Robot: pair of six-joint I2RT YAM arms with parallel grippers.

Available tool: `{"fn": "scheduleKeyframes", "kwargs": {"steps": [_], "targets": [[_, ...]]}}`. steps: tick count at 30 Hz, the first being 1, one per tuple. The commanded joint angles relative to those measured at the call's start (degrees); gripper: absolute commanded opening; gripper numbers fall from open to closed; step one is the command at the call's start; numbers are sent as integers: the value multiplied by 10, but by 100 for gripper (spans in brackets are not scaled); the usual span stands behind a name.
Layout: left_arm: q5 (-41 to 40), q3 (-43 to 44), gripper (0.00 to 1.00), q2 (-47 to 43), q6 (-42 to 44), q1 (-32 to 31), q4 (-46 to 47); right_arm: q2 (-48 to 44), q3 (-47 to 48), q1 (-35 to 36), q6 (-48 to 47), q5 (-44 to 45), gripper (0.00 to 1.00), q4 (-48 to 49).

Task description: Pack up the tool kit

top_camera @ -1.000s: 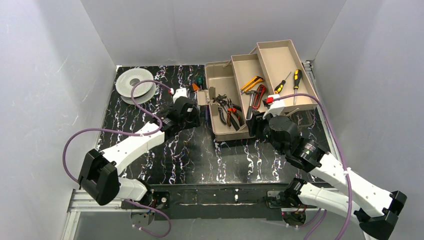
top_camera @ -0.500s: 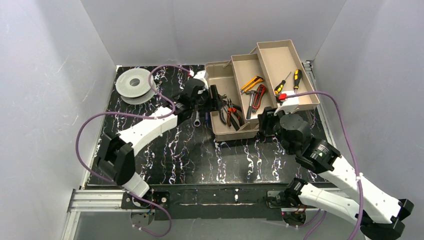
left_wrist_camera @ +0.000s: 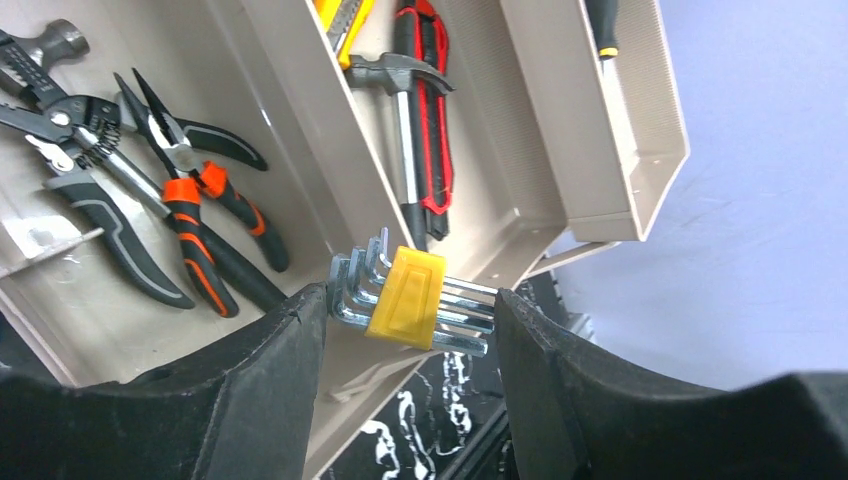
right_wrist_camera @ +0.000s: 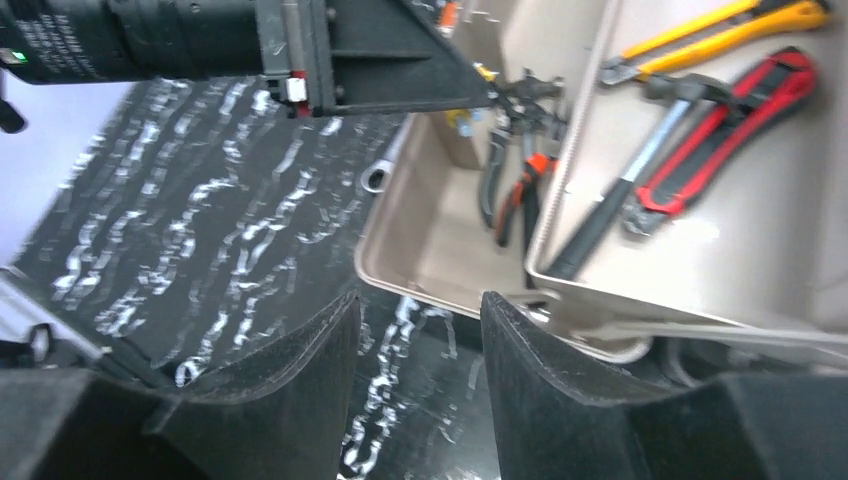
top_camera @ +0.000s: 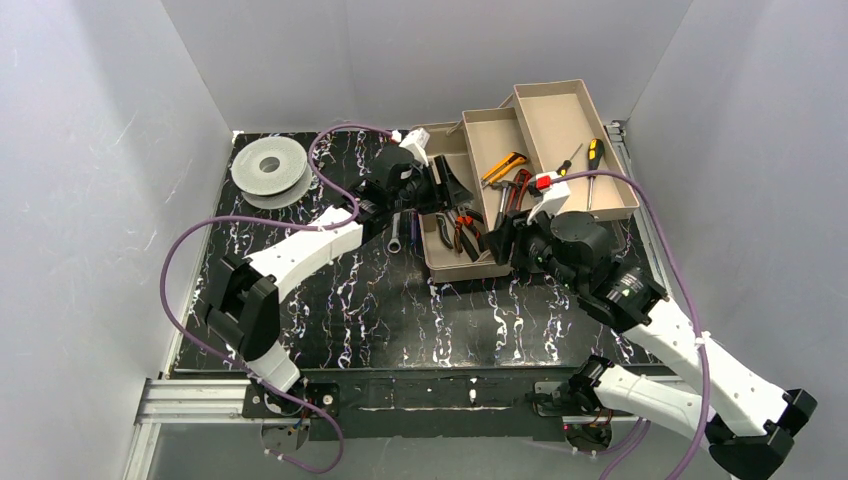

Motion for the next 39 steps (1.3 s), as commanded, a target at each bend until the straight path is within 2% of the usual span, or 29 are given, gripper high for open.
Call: {"fn": "scheduleKeyframes", "kwargs": {"steps": [1, 7, 13, 17, 22, 36, 37, 39], "targets": [[11, -1, 46, -61, -69, 1, -1, -19, -60, -4, 37, -74, 57, 186], [-14, -28, 47, -113, -143, 1, -16, 23, -44, -4, 48, -32, 58, 220], [-4, -60, 48, -143, -225, 1, 1, 49, -51, -4, 33, -19, 63, 309], [7, -58, 48, -149, -236, 1, -7, 80, -19, -3, 12, -47, 65, 308], [9, -58, 48, -163, -233, 1, -13, 99, 1, -4, 7, -31, 64, 302], [50, -89, 48, -164, -269, 1, 31, 140, 27, -3, -16, 13, 38, 306], [52, -88, 48, -163, -270, 1, 32, 143, 29, -3, -16, 14, 34, 304], [56, -89, 48, -162, -271, 1, 35, 144, 29, -3, -16, 17, 20, 303]]}}
